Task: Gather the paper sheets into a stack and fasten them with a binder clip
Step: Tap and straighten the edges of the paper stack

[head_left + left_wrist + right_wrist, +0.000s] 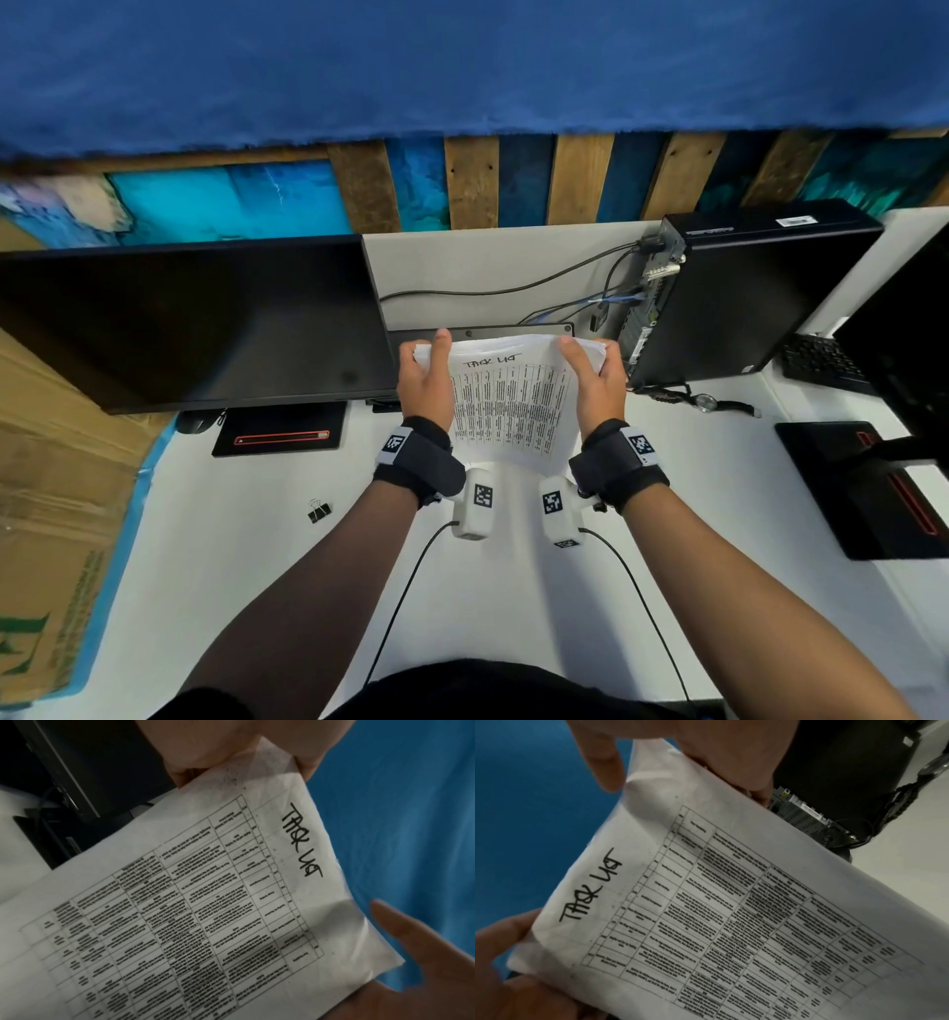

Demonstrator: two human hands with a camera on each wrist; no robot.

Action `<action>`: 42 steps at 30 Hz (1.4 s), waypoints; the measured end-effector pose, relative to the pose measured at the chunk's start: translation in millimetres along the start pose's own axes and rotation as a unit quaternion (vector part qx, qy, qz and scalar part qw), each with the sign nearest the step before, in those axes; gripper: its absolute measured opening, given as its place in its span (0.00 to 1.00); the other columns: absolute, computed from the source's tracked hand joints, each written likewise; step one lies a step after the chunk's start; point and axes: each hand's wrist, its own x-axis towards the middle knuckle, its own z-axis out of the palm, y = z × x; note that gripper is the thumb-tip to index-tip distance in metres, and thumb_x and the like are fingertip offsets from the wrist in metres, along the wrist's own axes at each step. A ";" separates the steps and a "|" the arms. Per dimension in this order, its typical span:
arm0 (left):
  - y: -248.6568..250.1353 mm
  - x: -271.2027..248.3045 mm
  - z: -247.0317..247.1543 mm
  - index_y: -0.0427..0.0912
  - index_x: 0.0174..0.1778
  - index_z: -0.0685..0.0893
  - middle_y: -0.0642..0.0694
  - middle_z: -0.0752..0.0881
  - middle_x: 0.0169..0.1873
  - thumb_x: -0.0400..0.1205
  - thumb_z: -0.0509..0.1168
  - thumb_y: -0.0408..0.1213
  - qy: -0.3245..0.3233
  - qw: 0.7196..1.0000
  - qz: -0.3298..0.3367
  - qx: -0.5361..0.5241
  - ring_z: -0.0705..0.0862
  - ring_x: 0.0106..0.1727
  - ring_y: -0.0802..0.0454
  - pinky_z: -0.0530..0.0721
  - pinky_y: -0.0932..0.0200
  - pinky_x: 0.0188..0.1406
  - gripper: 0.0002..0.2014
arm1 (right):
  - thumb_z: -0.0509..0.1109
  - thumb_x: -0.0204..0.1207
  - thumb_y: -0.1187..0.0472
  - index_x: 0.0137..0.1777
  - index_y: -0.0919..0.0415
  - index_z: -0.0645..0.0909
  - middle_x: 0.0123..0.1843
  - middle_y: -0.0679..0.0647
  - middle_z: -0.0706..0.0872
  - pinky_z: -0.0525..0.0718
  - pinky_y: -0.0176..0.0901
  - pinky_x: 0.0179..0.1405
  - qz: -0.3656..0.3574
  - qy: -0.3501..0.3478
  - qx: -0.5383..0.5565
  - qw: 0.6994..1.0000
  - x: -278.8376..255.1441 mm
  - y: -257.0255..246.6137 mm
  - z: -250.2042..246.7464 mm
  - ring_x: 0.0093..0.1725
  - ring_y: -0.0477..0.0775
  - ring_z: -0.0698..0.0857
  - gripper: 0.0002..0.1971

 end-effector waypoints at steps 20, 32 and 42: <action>-4.2 11.1 -4.9 0.44 0.51 0.75 0.54 0.83 0.41 0.73 0.69 0.58 -0.125 0.990 0.067 0.010 0.82 0.42 0.60 0.80 0.67 0.46 0.23 | 0.62 0.69 0.31 0.58 0.57 0.79 0.63 0.63 0.84 0.81 0.58 0.63 0.062 0.052 -0.049 0.995 27.4 -13.7 10.1 0.62 0.64 0.82 0.31; -12.1 26.8 -14.8 0.49 0.30 0.73 0.46 0.78 0.30 0.72 0.76 0.41 -0.131 0.986 0.077 0.072 0.76 0.32 0.49 0.77 0.56 0.30 0.16 | 0.79 0.64 0.68 0.39 0.48 0.74 0.38 0.50 0.81 0.82 0.40 0.34 -0.039 -0.068 -0.134 0.988 21.5 -9.7 -0.2 0.37 0.52 0.80 0.18; 19.5 19.1 -27.6 0.50 0.29 0.71 0.42 0.79 0.30 0.73 0.76 0.35 -0.173 0.981 0.074 0.049 0.79 0.32 0.49 0.79 0.55 0.30 0.18 | 0.69 0.53 0.73 0.27 0.52 0.68 0.30 0.48 0.72 0.69 0.36 0.30 -0.043 -0.097 -0.046 0.993 25.6 -26.8 0.4 0.32 0.49 0.71 0.16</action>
